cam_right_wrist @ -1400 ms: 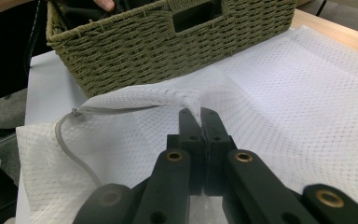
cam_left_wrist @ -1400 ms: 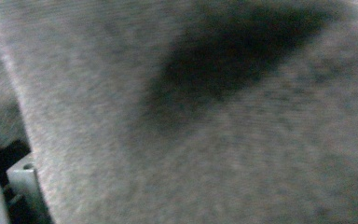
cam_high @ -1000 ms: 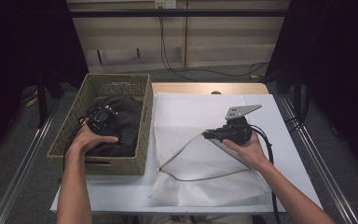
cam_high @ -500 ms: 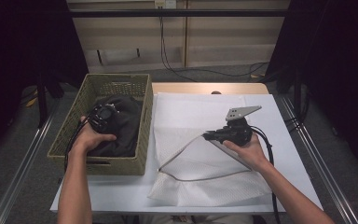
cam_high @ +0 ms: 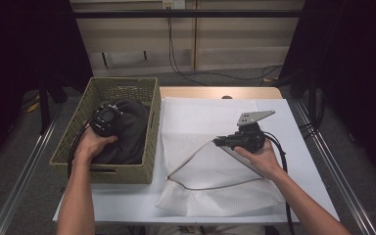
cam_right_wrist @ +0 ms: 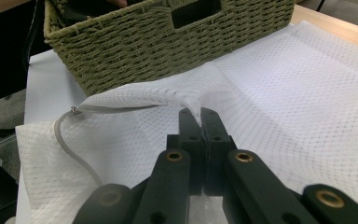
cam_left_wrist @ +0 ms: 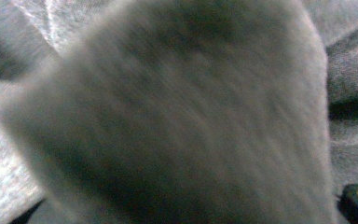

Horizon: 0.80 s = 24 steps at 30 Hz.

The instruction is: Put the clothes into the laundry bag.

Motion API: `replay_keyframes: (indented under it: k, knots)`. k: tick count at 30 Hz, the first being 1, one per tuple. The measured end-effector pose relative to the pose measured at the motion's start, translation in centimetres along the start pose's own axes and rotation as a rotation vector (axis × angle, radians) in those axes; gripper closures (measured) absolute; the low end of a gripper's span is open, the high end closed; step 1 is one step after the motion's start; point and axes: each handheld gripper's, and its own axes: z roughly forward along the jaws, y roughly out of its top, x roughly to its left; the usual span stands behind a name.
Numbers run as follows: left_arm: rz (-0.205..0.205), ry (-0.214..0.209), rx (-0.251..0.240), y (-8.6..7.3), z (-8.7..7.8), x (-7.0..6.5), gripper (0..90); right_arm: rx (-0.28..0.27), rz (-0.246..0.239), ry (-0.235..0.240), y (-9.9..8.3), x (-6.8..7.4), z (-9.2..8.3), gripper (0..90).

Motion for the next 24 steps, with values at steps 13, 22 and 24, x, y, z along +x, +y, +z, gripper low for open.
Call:
replay_keyframes:
  k: [13,22,24]
  knots:
    - [-0.135,-0.071,-0.244,-1.2,-2.9,1.2,74.9,-0.004,0.006,-0.002,0.1,0.0,-0.1,89.5]
    - [-0.196,-0.096,-0.45,-1.8,-5.3,1.4,75.0,-0.006,0.006,-0.001,0.1,-0.1,-0.1,89.5]
    - [-0.202,-0.1,-0.485,-1.8,-5.8,1.4,75.0,-0.006,0.005,-0.001,0.1,-0.1,-0.1,89.5]
